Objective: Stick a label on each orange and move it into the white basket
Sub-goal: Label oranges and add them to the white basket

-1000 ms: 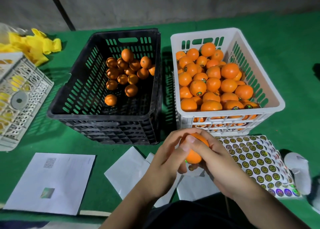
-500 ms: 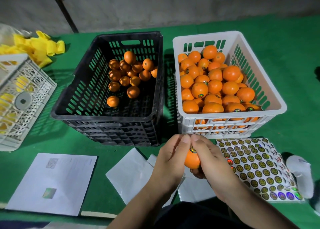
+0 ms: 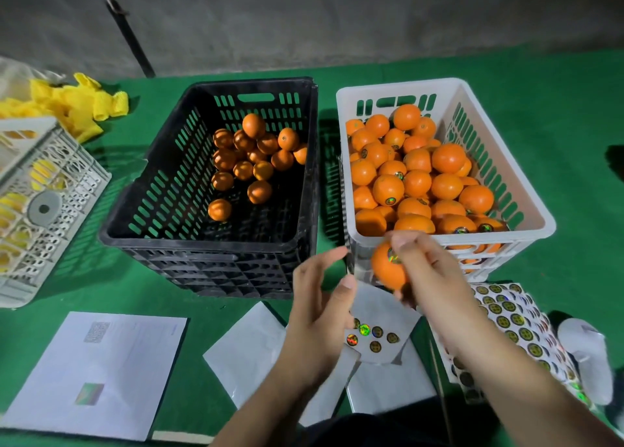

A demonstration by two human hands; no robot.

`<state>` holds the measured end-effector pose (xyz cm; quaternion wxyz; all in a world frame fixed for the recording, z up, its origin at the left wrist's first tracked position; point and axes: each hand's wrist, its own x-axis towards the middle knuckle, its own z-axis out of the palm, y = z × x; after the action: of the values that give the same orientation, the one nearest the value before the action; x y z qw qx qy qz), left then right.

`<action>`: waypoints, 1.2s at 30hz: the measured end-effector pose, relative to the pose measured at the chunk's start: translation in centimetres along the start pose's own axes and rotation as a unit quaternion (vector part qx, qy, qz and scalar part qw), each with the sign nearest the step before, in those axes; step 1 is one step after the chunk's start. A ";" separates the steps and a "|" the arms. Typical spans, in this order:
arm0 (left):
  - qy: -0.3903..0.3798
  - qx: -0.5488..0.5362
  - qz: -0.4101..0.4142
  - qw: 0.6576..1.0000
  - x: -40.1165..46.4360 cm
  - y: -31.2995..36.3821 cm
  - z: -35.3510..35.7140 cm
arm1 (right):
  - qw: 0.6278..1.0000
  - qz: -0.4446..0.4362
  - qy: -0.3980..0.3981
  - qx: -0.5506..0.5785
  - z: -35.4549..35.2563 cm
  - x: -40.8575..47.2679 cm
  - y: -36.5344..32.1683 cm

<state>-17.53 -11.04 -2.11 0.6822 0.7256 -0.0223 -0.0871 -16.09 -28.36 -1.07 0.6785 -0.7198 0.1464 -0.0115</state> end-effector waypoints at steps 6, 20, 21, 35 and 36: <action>0.094 0.100 0.138 0.981 4.5 1.8 -6.2 | 0.855 -0.143 0.106 -0.487 -5.6 8.8 -2.0; -0.233 0.469 -0.162 0.837 19.3 1.3 -9.2 | 0.819 -0.226 -0.058 -0.524 6.3 14.1 2.0; -0.222 0.455 -0.195 0.840 20.1 1.1 -8.8 | 0.808 -0.234 -0.046 -0.539 6.3 14.0 2.1; -0.231 0.414 -0.409 0.780 24.4 -5.5 -8.1 | 0.779 -0.239 -0.017 -0.579 7.1 13.7 2.3; -0.265 0.455 -0.417 0.741 24.6 -5.1 -7.9 | 0.780 -0.239 -0.016 -0.578 7.1 13.7 2.3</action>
<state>7.51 -6.62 -9.12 0.1338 0.8344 0.0654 -0.5307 -1.89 -24.62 -6.42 0.1134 -0.9888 -0.0621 -0.0750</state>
